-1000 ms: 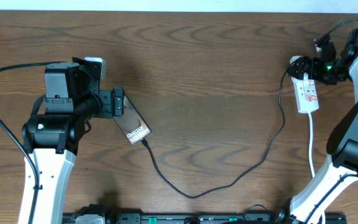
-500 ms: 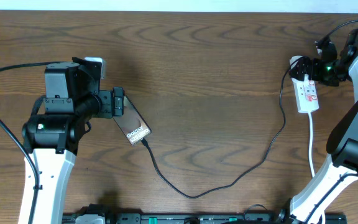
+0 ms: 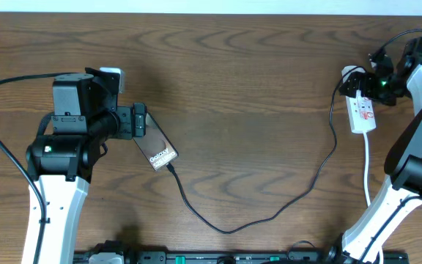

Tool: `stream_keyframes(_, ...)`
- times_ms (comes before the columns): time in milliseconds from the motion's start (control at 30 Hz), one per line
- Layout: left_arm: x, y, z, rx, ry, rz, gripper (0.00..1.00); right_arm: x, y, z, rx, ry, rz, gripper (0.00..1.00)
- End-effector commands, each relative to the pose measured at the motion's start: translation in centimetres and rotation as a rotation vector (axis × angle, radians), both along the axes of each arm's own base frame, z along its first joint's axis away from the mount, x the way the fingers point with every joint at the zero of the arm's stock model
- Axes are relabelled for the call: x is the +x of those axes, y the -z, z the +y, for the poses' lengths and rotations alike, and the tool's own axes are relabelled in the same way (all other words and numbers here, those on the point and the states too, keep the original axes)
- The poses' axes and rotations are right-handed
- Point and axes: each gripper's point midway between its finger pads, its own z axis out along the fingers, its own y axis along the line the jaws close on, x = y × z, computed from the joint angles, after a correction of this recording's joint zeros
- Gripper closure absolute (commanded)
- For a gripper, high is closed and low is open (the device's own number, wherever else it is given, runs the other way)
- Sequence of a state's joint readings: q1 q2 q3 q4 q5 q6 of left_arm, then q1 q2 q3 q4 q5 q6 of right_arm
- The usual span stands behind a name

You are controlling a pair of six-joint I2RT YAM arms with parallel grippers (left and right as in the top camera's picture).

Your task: Plug charger to phone and switch on socket

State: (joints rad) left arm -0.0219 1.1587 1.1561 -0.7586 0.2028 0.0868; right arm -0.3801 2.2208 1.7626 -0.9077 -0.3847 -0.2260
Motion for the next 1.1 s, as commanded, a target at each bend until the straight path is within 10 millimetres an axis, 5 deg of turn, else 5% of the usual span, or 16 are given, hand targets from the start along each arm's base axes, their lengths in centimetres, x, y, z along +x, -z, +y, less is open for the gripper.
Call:
stream_keyframes(0,0.1,-0.2,0.2,0.021,0.006,-0.008,0.08,0.0,1.0,0.5,0.021,0.003,0.019,0.01)
stream_keyframes(733,0.1,-0.2,0.2,0.021,0.006,-0.008,0.08,0.3,0.0,2.7,0.164,0.011,0.000,0.01)
stream_keyframes(1067,0.1,-0.2,0.2,0.021,0.006,-0.008,0.08,-1.1,1.8,3.3,0.188,0.025,0.047,0.01)
